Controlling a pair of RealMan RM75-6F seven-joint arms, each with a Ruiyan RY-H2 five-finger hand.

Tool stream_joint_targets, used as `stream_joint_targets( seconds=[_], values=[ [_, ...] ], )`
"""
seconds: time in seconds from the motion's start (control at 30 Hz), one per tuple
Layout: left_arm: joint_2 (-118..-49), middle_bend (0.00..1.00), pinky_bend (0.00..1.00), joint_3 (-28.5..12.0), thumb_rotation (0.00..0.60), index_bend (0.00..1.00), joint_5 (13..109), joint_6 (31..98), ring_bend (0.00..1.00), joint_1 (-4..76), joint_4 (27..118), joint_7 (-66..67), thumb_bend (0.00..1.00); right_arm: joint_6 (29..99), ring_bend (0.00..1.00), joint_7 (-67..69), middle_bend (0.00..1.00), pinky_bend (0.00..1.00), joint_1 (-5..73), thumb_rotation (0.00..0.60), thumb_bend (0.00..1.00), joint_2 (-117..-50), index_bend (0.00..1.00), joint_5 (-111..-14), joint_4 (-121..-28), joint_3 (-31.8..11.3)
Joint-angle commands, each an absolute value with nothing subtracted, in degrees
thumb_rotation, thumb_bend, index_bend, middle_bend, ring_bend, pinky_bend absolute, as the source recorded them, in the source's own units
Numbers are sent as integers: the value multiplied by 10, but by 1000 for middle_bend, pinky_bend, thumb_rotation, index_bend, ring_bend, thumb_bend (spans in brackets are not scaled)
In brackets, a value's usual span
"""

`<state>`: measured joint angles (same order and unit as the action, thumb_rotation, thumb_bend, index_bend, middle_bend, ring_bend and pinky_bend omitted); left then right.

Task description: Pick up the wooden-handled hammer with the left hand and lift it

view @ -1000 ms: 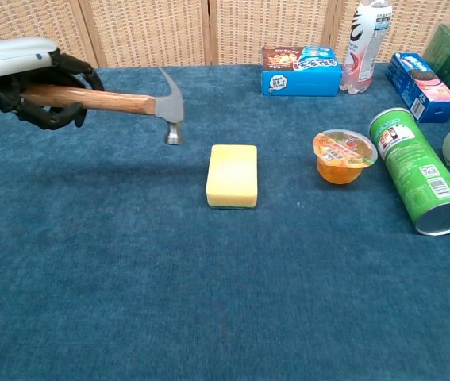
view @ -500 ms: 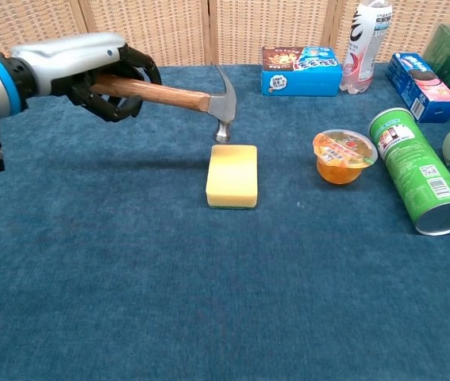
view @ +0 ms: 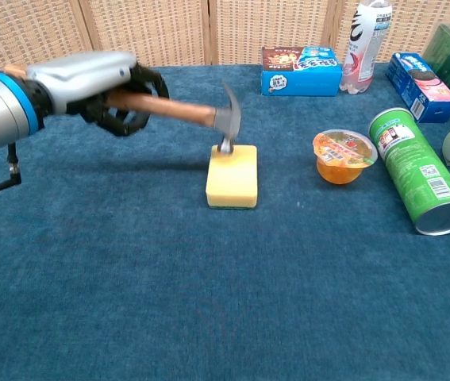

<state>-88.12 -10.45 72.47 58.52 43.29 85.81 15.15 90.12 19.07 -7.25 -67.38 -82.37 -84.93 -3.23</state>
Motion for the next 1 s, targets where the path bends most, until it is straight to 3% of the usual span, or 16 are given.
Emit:
stream_joint_targets(
  seconds=[0.03,0.27,0.67,0.87,1.0],
  values=[
    [-892,768,803,-122,600,589,765,650,677,417,852,107,631,901,511,189,577,460,-73,600,288,-674,535,-824,-851,-32],
    [-885,768,803,-102,600,589,807,679,677,400,853,71,622,900,511,185,577,460,-72,600,288,-673,535,-826,-854,-33],
    [-939,768,804,-76,600,589,782,602,677,420,781,98,615,894,510,193,577,460,-75,600,287,-674,535,-820,-849,-33],
    [-921,769,803,-85,600,589,759,581,678,425,801,114,616,899,511,195,577,460,-80,600,287,-673,534,-817,-849,-35],
    [-911,769,803,-115,600,589,766,637,677,412,827,89,616,902,511,196,577,460,-81,600,287,-673,534,-819,-849,-34]
  ],
)
